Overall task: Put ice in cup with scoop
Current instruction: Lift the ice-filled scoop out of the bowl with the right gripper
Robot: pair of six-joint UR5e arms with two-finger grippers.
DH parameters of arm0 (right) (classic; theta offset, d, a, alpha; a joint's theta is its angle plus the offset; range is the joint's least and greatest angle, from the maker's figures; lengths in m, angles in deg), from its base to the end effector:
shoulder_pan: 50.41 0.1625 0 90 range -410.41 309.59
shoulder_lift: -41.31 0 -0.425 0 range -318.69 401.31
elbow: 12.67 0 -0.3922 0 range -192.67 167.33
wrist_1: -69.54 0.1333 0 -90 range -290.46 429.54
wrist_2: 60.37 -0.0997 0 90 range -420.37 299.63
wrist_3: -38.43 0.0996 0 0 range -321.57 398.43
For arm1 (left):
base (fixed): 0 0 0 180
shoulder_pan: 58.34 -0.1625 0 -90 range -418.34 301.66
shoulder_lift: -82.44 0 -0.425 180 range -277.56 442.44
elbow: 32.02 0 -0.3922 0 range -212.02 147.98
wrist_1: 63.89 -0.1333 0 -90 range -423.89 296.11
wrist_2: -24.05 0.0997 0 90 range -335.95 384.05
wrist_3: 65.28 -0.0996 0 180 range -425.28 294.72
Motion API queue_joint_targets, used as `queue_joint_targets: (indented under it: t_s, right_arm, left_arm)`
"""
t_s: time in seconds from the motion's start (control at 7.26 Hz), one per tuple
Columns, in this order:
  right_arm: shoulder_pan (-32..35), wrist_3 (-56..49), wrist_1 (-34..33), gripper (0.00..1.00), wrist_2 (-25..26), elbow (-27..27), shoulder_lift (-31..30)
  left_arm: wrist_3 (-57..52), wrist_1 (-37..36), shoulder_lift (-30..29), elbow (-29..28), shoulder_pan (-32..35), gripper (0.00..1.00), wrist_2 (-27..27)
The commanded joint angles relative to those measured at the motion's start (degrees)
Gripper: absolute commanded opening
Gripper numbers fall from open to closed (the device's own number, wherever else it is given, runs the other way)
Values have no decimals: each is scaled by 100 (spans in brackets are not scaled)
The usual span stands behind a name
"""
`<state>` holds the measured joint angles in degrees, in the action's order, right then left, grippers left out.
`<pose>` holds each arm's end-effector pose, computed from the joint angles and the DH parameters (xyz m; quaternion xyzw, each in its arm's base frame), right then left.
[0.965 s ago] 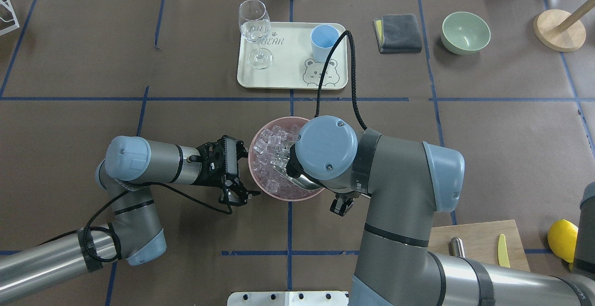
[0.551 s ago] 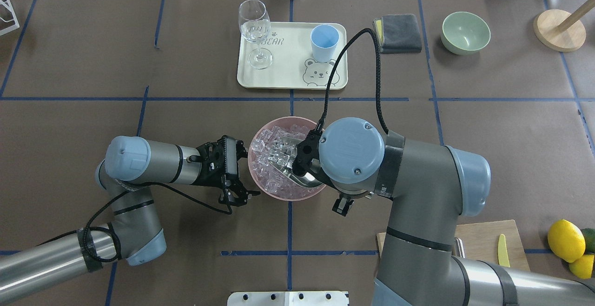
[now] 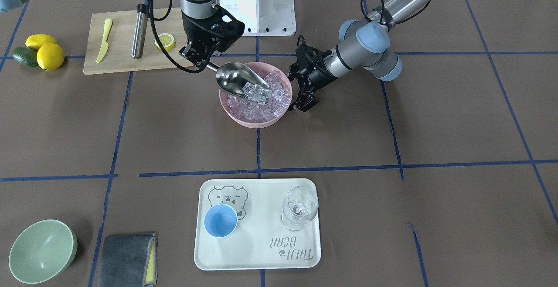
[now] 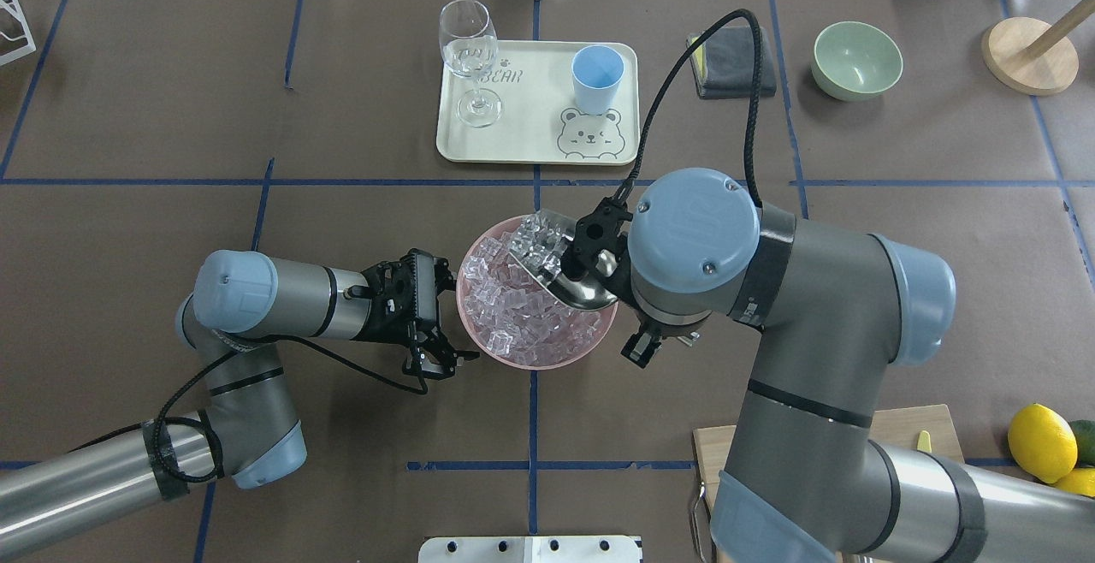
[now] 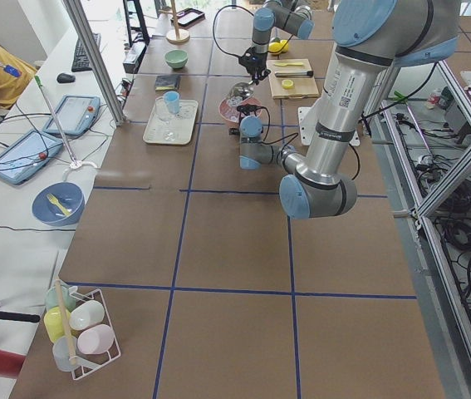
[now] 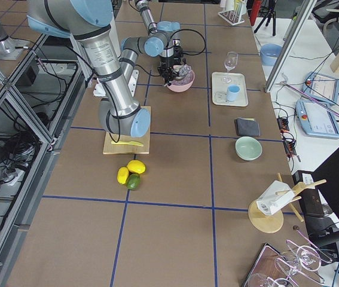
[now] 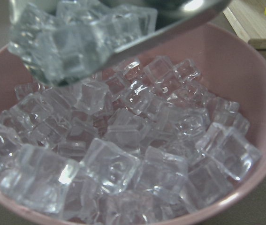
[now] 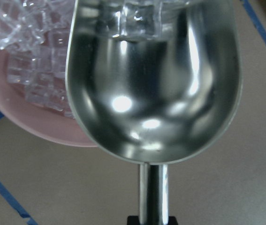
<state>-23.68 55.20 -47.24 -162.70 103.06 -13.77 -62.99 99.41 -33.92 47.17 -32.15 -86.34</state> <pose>-0.4610 -0.3576 0.1943 0.1557 -0.2649 -0.4042 0.8615 0.5504 -0.3806 0.3404 0.5085 0.4817 0.4660 0.5406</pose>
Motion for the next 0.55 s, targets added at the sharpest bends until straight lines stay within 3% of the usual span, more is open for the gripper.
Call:
queue_joint_targets:
  t_s: [0.0, 0.14, 0.41]
  right_arm:
    - [602, 2, -668, 0, -294, -68, 321]
    - [980, 2, -862, 0, -714, -295, 549]
    - [1561, -67, -856, 0, -963, -1092, 935]
  left_arm:
    - [0, 0, -9, 0, 0, 100, 0]
    - [0, 0, 0, 0, 0, 100, 0]
    - [0, 0, 0, 0, 0, 100, 0]
